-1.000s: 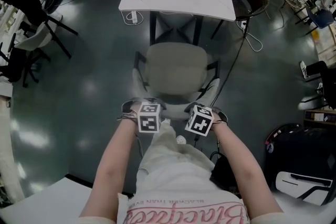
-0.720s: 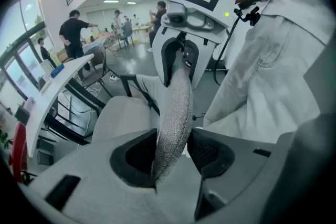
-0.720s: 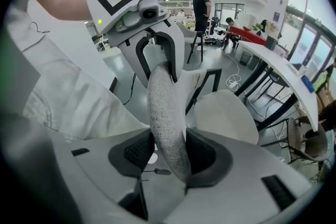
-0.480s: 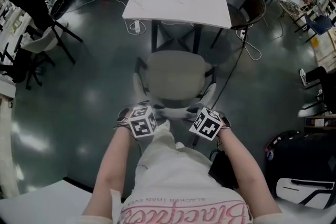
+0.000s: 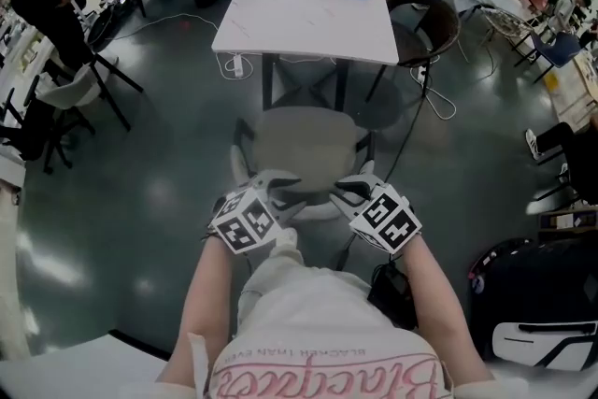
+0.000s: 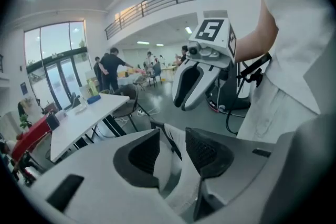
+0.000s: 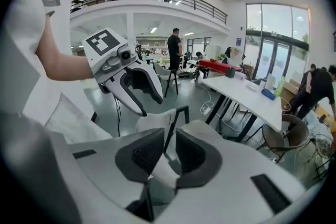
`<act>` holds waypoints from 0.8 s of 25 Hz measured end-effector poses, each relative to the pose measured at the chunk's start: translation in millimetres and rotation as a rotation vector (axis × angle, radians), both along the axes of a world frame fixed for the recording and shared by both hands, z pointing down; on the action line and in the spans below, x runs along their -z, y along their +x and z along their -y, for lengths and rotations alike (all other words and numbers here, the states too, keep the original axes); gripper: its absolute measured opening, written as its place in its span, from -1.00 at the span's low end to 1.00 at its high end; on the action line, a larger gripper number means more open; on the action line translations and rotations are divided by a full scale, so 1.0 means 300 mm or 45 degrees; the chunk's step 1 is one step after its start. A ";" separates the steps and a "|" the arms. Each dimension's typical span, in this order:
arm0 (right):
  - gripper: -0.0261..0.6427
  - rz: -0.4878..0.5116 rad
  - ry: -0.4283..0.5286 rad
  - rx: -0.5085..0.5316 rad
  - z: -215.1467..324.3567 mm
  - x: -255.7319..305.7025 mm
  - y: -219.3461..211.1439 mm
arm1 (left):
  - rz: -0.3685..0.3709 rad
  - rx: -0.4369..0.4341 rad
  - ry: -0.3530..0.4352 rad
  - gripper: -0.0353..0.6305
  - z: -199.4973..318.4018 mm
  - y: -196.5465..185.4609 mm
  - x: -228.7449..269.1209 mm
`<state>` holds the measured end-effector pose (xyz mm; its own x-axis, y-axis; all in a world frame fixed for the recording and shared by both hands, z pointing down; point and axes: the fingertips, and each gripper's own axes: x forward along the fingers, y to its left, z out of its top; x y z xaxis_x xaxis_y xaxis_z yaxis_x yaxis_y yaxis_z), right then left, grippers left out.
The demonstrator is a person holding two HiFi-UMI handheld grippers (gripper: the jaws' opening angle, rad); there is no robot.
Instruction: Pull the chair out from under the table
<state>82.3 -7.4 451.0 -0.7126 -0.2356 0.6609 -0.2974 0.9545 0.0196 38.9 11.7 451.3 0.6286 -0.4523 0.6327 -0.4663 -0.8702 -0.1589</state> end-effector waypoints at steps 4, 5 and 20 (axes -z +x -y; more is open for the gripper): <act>-0.79 0.101 0.104 -0.049 0.043 0.139 -0.029 | -0.114 0.062 0.191 -0.63 0.070 0.019 0.161; -0.81 0.128 0.128 -0.061 0.053 0.171 -0.036 | -0.155 0.083 0.242 -0.72 0.087 0.023 0.205; -0.91 0.590 0.456 -0.369 0.200 0.634 -0.085 | -0.491 0.320 0.595 -0.88 0.235 0.002 0.639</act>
